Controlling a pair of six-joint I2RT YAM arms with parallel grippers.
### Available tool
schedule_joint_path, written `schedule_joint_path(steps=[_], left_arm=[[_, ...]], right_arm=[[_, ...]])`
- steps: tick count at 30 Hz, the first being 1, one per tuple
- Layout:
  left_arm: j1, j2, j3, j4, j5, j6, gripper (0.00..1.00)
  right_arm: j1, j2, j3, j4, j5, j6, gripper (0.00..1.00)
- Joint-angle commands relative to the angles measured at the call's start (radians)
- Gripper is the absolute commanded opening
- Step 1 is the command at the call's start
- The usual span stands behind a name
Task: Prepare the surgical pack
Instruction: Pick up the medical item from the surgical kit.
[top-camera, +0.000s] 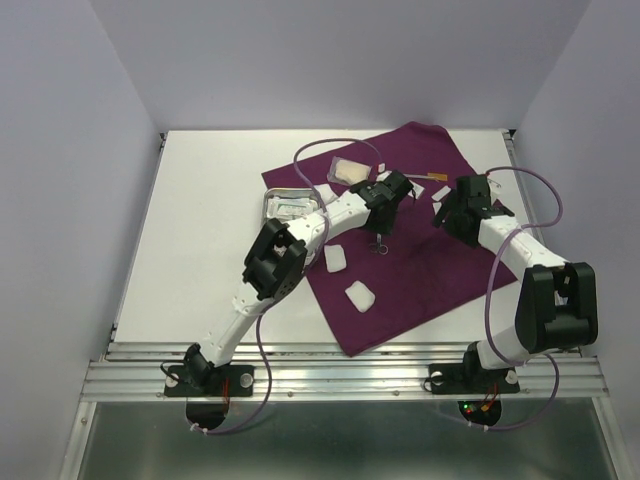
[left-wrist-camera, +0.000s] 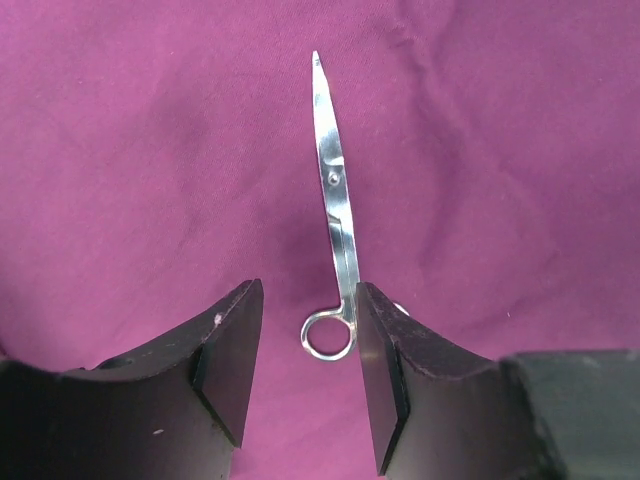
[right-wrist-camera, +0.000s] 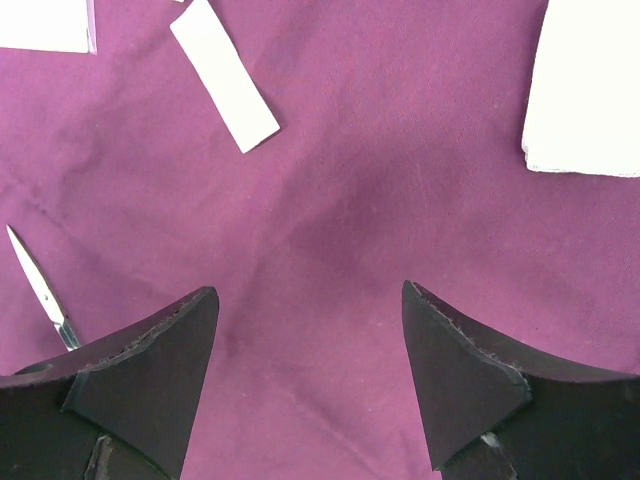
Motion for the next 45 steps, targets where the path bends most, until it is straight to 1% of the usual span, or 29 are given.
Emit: schedule_joint_path(steps=[1,5,6,9,17,27,30,36,38,41,44,45], left_arm=[[-0.007,0.024,0.079,-0.035,-0.036,-0.024,0.52],[-0.009,0.07,0.122,-0.037,-0.022,-0.022,0.49],[-0.01,0.088,0.139,-0.04,-0.019,-0.021,0.46],[-0.016,0.113,0.159,-0.049,-0.024,-0.021,0.43],[-0.036,0.119,0.151,-0.049,-0.048,-0.022,0.36],[-0.062,0.159,0.185,-0.079,-0.088,-0.014,0.35],[-0.067,0.158,0.18,-0.078,-0.087,-0.011,0.38],[-0.067,0.142,0.151,-0.056,-0.079,-0.011,0.39],[-0.069,0.145,0.151,-0.059,-0.073,-0.01,0.41],[-0.067,0.156,0.15,-0.064,-0.053,-0.011,0.41],[-0.067,0.161,0.141,-0.061,-0.033,-0.016,0.35],[-0.067,0.161,0.138,-0.061,-0.026,-0.019,0.3]], right_arm=[[-0.002,-0.034,0.003,0.002,0.002,-0.016,0.79],[-0.002,-0.039,-0.007,0.002,0.004,-0.016,0.79],[-0.002,-0.037,-0.011,0.001,0.001,-0.013,0.79],[-0.002,-0.039,-0.014,0.002,-0.002,-0.01,0.79],[-0.002,-0.034,-0.02,0.004,-0.008,-0.008,0.79],[-0.002,-0.036,-0.028,0.004,-0.01,-0.007,0.79],[-0.002,-0.036,-0.028,0.007,-0.011,-0.007,0.79],[-0.002,-0.036,-0.027,0.005,-0.016,-0.007,0.79],[-0.002,-0.036,-0.027,0.007,-0.015,-0.007,0.79],[-0.002,-0.034,-0.027,0.005,-0.018,-0.007,0.79],[-0.002,-0.039,-0.027,0.007,-0.019,-0.005,0.79],[-0.002,-0.04,-0.028,0.005,-0.018,-0.005,0.79]])
